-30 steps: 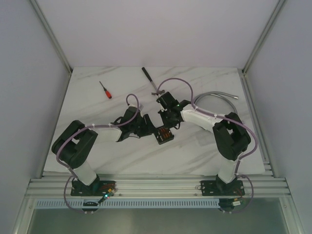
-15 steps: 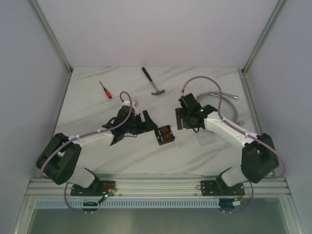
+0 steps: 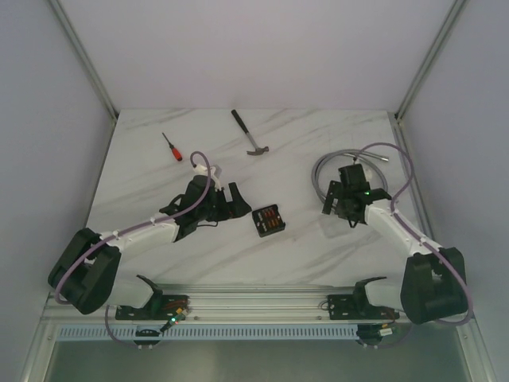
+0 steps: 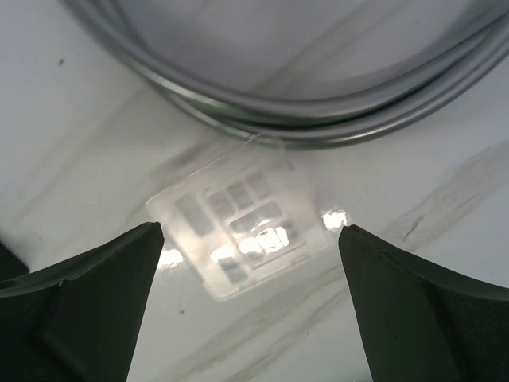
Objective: Snap on the fuse box
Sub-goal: Move the fuse box cover to the center of the board.
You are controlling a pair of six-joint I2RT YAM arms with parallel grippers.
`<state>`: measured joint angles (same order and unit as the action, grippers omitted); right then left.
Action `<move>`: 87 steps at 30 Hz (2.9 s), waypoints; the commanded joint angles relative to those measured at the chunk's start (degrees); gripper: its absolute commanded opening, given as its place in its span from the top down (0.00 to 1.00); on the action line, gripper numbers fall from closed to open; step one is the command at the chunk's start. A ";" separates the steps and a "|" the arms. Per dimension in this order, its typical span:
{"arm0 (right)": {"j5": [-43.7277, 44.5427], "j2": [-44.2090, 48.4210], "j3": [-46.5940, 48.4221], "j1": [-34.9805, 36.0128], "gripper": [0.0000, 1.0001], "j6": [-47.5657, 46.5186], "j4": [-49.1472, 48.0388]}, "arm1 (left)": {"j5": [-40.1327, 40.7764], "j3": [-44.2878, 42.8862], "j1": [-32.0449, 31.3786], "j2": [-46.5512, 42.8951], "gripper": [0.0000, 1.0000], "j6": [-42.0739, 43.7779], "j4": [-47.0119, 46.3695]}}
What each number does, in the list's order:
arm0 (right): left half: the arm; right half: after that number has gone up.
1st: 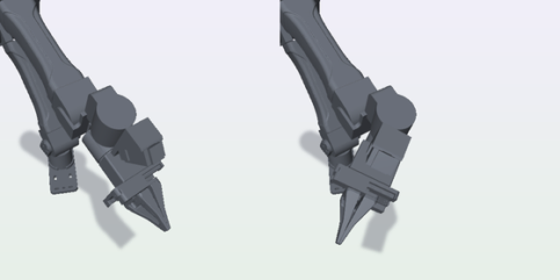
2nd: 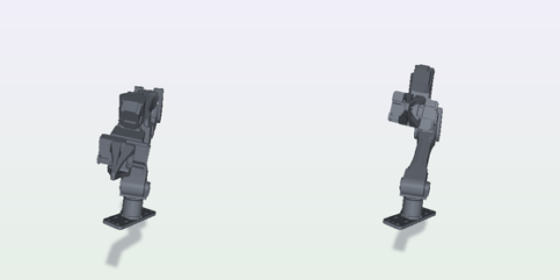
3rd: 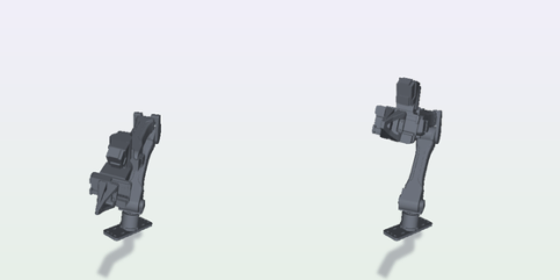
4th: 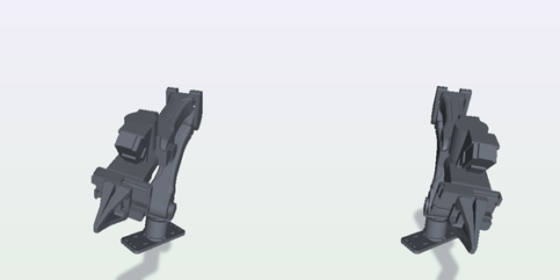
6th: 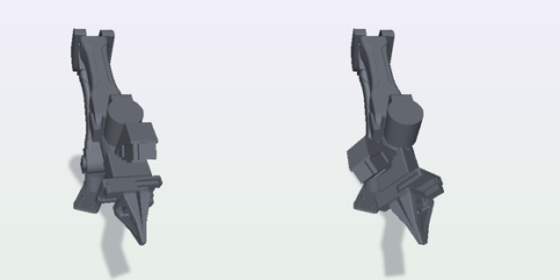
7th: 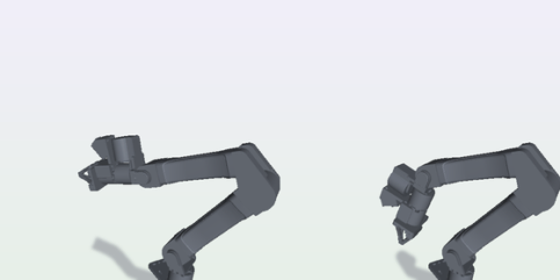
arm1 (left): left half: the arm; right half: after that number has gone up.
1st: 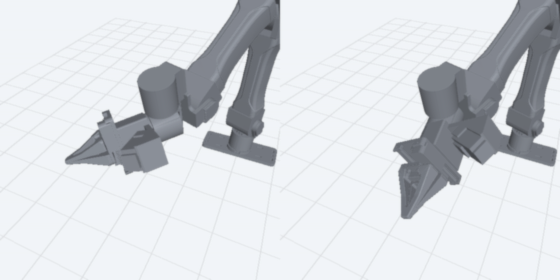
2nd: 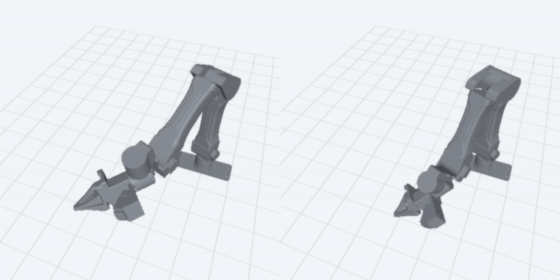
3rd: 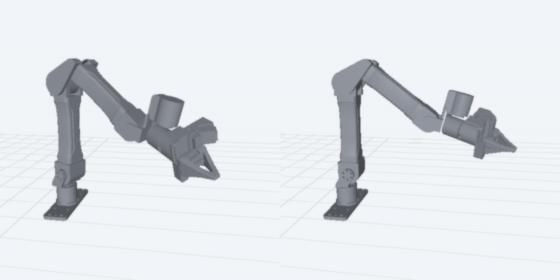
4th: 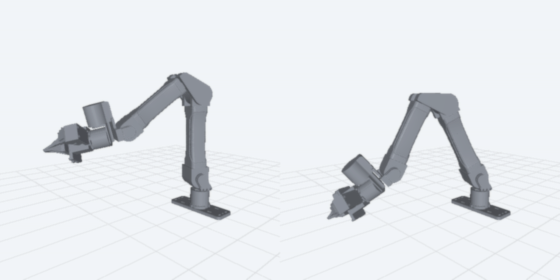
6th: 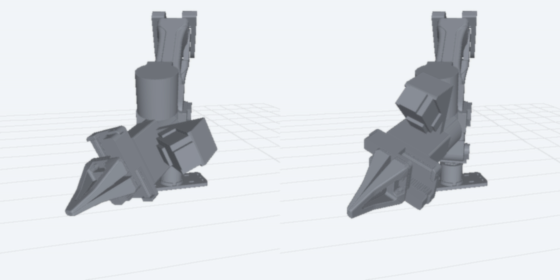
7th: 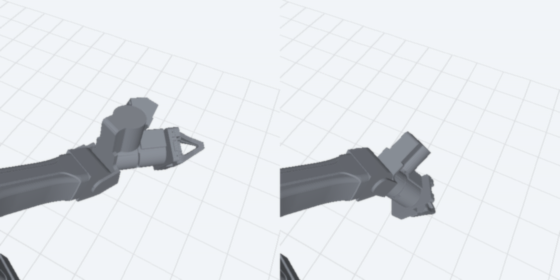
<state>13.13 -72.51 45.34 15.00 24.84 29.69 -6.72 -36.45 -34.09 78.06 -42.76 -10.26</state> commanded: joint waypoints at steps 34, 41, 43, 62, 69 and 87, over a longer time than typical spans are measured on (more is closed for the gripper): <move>-16.01 -6.83 -3.10 7.63 0.13 -1.92 -3.85 | 0.64 0.24 0.24 1.09 0.00 1.61 1.56; -12.27 -6.24 -0.75 8.84 0.16 -3.08 -0.93 | 0.79 0.51 0.26 0.56 0.00 1.46 1.88; -10.51 -6.46 0.07 8.83 0.16 -3.79 0.13 | 0.83 0.58 0.25 0.44 0.00 1.42 1.96; -15.55 -9.24 0.39 10.76 0.23 -4.80 -1.65 | 0.77 0.36 0.25 0.87 0.00 1.32 2.22; -11.69 -7.62 2.73 13.02 0.08 -4.36 0.84 | 0.99 0.40 0.18 1.03 0.00 1.55 2.20; -2.78 -13.97 5.50 18.79 0.00 -3.72 1.48 | 1.27 0.76 0.22 0.42 0.00 1.66 2.26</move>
<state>7.09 -85.12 49.69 33.15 20.38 29.78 -6.09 -35.97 -34.09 78.91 -41.87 -8.91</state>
